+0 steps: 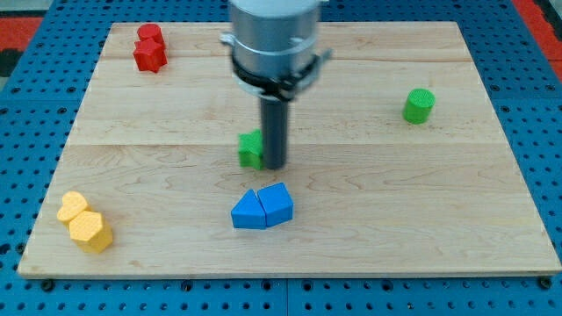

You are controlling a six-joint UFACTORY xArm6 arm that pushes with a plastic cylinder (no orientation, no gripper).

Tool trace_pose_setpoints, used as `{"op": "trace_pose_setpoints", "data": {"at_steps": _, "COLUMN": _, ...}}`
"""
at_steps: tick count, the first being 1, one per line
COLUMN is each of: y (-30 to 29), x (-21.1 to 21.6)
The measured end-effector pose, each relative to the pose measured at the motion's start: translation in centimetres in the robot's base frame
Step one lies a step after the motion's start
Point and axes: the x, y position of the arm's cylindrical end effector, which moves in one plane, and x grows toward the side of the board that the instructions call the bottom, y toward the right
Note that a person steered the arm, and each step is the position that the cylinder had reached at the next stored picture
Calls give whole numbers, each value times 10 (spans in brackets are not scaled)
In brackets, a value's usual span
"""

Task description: Push the green star towards the top center

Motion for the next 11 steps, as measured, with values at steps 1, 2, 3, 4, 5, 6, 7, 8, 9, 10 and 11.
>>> {"op": "trace_pose_setpoints", "data": {"at_steps": 1, "y": 2, "x": -32}}
{"op": "trace_pose_setpoints", "data": {"at_steps": 2, "y": 12, "x": 13}}
{"op": "trace_pose_setpoints", "data": {"at_steps": 3, "y": -25, "x": -7}}
{"op": "trace_pose_setpoints", "data": {"at_steps": 4, "y": -42, "x": -47}}
{"op": "trace_pose_setpoints", "data": {"at_steps": 5, "y": -33, "x": -33}}
{"op": "trace_pose_setpoints", "data": {"at_steps": 6, "y": -61, "x": -9}}
{"op": "trace_pose_setpoints", "data": {"at_steps": 7, "y": -88, "x": -73}}
{"op": "trace_pose_setpoints", "data": {"at_steps": 8, "y": -50, "x": -91}}
{"op": "trace_pose_setpoints", "data": {"at_steps": 9, "y": -27, "x": -116}}
{"op": "trace_pose_setpoints", "data": {"at_steps": 10, "y": 7, "x": -138}}
{"op": "trace_pose_setpoints", "data": {"at_steps": 11, "y": 48, "x": -139}}
